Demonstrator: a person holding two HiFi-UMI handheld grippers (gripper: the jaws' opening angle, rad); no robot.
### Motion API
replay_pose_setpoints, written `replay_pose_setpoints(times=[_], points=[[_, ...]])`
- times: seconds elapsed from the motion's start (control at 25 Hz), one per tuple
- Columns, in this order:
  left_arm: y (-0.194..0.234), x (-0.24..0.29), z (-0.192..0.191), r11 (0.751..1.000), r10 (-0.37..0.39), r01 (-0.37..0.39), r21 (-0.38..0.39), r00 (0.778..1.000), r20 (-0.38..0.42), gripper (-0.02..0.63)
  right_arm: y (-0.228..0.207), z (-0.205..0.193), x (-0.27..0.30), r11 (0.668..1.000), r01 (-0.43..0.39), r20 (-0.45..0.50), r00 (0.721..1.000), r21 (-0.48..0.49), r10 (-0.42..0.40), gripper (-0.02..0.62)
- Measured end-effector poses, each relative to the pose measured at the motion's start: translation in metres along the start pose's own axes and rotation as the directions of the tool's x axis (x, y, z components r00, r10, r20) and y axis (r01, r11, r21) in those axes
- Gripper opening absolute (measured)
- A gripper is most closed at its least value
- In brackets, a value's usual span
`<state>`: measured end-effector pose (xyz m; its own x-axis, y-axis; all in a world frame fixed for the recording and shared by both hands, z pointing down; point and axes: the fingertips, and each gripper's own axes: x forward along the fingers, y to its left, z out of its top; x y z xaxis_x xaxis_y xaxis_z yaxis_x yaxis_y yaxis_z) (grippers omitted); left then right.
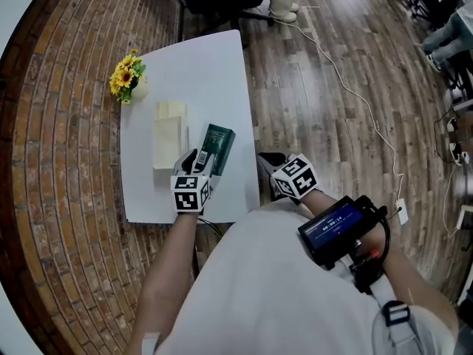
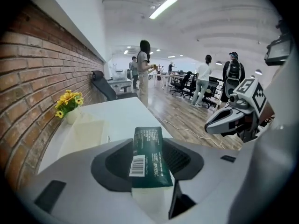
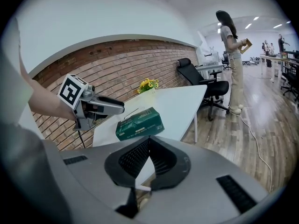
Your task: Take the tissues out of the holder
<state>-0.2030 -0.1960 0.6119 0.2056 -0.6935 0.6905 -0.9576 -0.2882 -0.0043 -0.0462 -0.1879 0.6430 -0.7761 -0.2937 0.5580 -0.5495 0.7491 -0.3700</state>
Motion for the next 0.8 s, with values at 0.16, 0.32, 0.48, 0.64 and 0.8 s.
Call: replay_pose_setpoints(times=[0.16,0.32,0.48,0.64,0.8], points=[[-0.003,-0.026,-0.008,0.994,0.033,-0.026,-0.111,0.997,0.066,0.201,0.004,0.01,0.0,0.999,-0.02,-0.003,1.0,-0.044,0.019,0.006],[-0.006,-0.054,-0.027,0.979,0.074,-0.052,-0.196,0.991,0.109,0.14,0.013,0.023,0.001,0.995,-0.058,0.012,0.998,-0.079,0.059,0.006],[-0.003,-0.083,-0.053,0.951,0.135,-0.091,-0.295,0.982,0.133,0.017,0.039,0.041,0.005,0.975,-0.166,0.034,0.984,-0.147,0.173,0.006],[-0.012,-0.104,-0.084,0.924,0.171,-0.109,-0.367,0.975,0.141,0.008,0.063,0.048,0.006,0.949,-0.235,0.039,0.968,-0.21,0.249,0.006],[-0.013,-0.117,-0.102,0.899,0.2,-0.121,-0.42,0.968,0.149,0.008,0.075,0.044,0.008,0.941,-0.259,0.034,0.962,-0.219,0.272,0.006]])
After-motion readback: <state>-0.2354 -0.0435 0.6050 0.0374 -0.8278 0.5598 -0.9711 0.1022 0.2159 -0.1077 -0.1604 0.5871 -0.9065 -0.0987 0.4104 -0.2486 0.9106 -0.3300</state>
